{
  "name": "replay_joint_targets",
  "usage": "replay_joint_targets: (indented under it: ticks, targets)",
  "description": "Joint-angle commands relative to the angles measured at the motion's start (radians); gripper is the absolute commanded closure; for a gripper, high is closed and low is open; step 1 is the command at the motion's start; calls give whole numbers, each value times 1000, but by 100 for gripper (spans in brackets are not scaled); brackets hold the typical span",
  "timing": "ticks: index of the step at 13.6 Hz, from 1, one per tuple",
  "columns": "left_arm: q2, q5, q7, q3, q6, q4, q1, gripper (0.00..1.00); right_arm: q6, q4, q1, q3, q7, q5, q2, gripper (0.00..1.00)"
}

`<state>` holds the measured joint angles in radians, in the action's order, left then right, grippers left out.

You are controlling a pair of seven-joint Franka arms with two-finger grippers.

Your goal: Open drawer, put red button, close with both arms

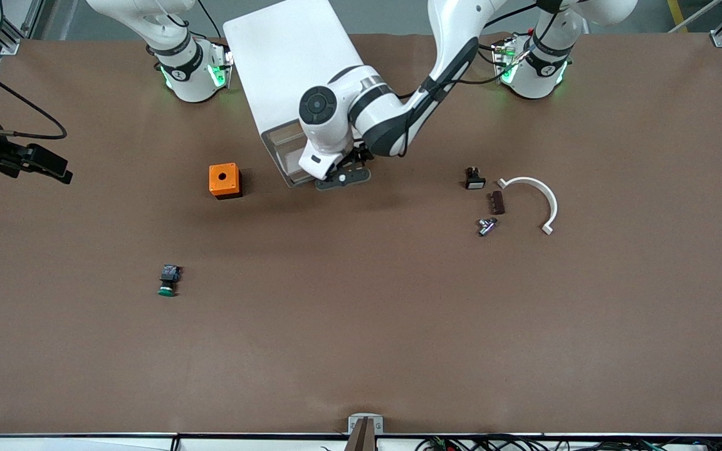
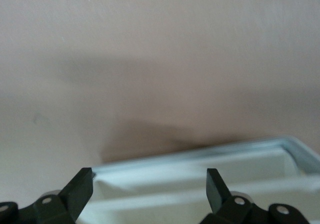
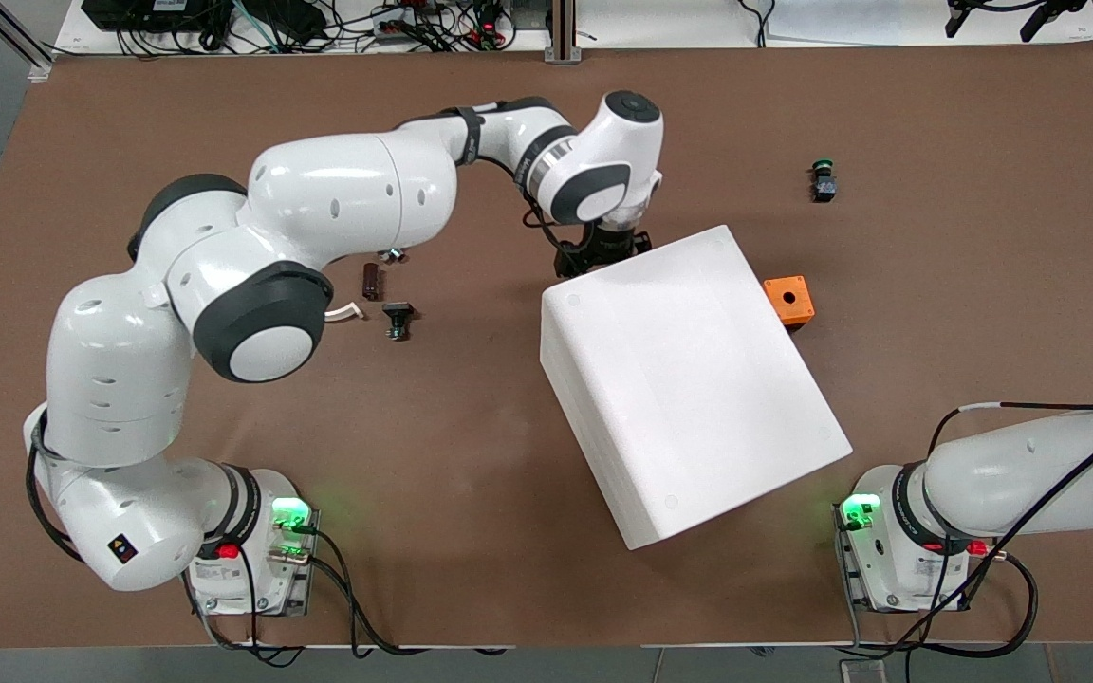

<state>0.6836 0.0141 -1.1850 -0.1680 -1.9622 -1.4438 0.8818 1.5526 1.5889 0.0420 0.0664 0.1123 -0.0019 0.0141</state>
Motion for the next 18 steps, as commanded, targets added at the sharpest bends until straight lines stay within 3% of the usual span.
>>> replay_joint_targets:
  ticks: [1, 8, 13, 18]
  targets:
    - [8, -5, -47, -1, 6, -6, 48, 0, 0, 2, -17, -8, -32, -13, -13, 0]
    - [8, 9, -44, 1, 11, -7, 31, 0, 1, 2, -37, -8, -125, -15, -8, 0]
    - [-12, -5, -19, 1, 11, 20, -127, 0, -9, -20, -34, -10, -111, -12, -5, 0]
    - [-97, -23, 76, 4, 13, 34, -309, 0, -9, -40, -36, -10, -111, -12, -3, 0]
